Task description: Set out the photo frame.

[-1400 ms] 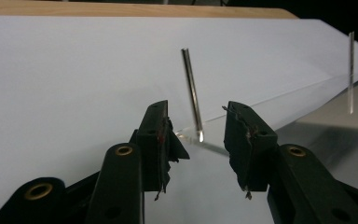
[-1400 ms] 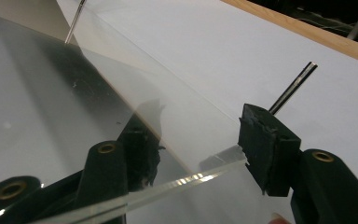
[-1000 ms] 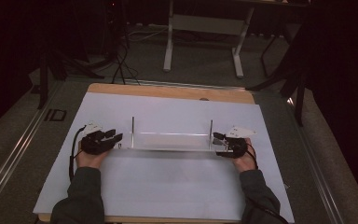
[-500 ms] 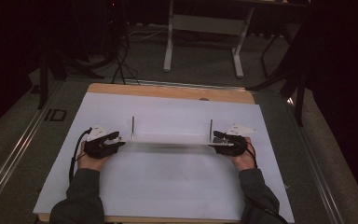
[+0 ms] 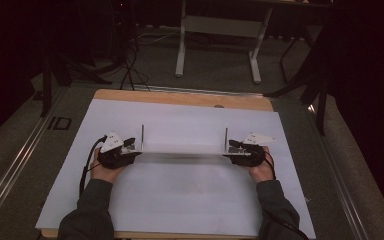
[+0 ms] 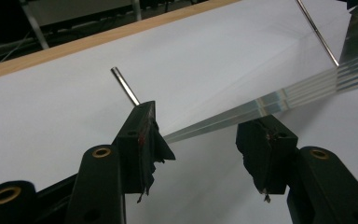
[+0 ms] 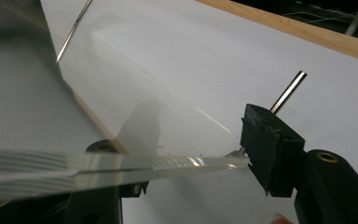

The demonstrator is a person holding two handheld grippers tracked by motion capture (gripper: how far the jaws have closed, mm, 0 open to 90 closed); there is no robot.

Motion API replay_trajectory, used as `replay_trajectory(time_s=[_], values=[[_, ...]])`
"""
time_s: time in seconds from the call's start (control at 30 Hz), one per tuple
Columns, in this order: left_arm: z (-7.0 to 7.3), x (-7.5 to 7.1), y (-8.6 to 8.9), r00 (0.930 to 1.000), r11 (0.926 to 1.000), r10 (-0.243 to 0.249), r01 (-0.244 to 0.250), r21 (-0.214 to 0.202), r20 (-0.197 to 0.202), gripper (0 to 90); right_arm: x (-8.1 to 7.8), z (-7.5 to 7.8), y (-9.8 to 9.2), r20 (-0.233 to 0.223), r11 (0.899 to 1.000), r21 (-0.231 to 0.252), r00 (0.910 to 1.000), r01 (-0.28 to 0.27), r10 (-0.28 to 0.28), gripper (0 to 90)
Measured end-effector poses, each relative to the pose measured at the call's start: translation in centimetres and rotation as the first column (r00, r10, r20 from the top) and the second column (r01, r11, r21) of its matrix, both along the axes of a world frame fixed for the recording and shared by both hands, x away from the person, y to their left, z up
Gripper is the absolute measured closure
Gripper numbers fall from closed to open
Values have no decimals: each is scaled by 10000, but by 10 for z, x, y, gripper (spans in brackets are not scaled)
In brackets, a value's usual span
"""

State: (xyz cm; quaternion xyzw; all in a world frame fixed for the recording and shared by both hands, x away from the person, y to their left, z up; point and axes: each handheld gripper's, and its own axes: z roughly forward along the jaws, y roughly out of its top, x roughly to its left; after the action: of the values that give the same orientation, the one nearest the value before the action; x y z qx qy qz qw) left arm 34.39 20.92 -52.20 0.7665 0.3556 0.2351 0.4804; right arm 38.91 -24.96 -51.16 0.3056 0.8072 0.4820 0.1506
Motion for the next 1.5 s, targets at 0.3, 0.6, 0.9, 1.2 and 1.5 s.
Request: replay_trajectory(time_s=[0.3,0.6,0.9,1.2,1.5], values=[[3,4,-12,10000,10000,-59,59,-50,57,453,2,0,-1,-196,9990,447,9998,91,-82,422],[3,6,-11,9999,9994,22,-25,-339,-107,439,4,2,0,-364,9982,529,9990,269,-250,414],[3,8,-10,9999,9991,154,-155,-393,-35,362,6,3,-1,-526,9979,547,9981,352,-324,405],[3,10,-9,10000,9977,19,-23,-671,-62,375,8,4,0,-694,9970,594,9965,498,-456,396],[1,10,-9,10000,9964,33,-29,-852,51,377,10,6,0,-861,9967,623,9952,511,-456,388]])
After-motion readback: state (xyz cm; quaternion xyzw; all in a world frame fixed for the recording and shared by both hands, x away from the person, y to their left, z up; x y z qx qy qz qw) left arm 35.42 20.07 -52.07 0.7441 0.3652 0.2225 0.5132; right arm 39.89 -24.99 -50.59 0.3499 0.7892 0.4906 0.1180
